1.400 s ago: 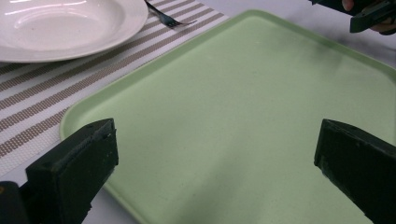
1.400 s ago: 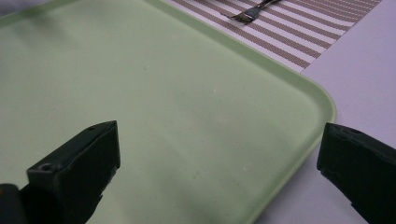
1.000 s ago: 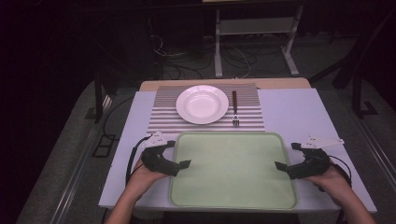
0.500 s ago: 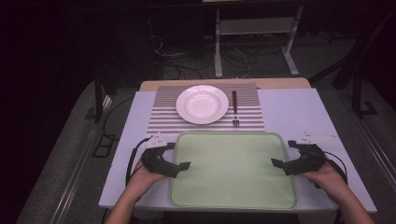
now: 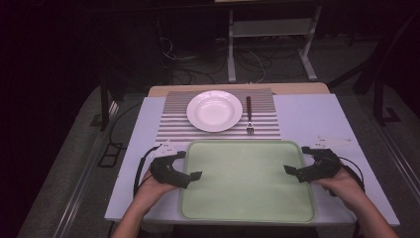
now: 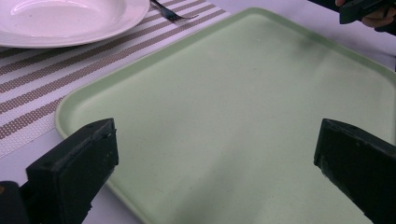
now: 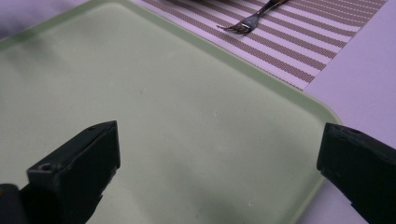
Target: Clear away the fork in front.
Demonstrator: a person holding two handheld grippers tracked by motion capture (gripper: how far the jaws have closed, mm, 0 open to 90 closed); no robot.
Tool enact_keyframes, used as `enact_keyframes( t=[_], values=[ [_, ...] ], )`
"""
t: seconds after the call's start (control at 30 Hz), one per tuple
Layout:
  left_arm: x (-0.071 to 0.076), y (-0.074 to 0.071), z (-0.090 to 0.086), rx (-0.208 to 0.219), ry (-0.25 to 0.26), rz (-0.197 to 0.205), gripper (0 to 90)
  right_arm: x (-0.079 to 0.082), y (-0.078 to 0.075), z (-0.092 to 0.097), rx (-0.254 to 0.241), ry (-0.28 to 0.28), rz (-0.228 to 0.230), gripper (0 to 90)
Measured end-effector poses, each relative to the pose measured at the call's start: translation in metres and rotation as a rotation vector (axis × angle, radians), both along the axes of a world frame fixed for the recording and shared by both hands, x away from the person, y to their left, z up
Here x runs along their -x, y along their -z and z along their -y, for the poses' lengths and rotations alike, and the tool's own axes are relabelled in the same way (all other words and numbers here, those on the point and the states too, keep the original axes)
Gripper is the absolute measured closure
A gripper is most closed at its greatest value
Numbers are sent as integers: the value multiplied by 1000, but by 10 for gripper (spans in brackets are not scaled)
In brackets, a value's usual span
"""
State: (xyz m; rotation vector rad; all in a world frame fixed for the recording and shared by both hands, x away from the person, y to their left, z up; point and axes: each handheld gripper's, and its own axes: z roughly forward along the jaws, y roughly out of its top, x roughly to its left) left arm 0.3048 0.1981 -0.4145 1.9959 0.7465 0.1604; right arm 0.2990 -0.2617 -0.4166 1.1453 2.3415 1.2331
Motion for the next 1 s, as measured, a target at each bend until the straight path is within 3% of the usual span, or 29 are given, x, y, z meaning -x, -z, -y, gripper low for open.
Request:
enact_keyframes(
  t=[1.0],
  values=[
    [1, 0, -1, -2, -9, 1, 0, -20, -4, -18, 12, -36, -28, 0]
  ],
)
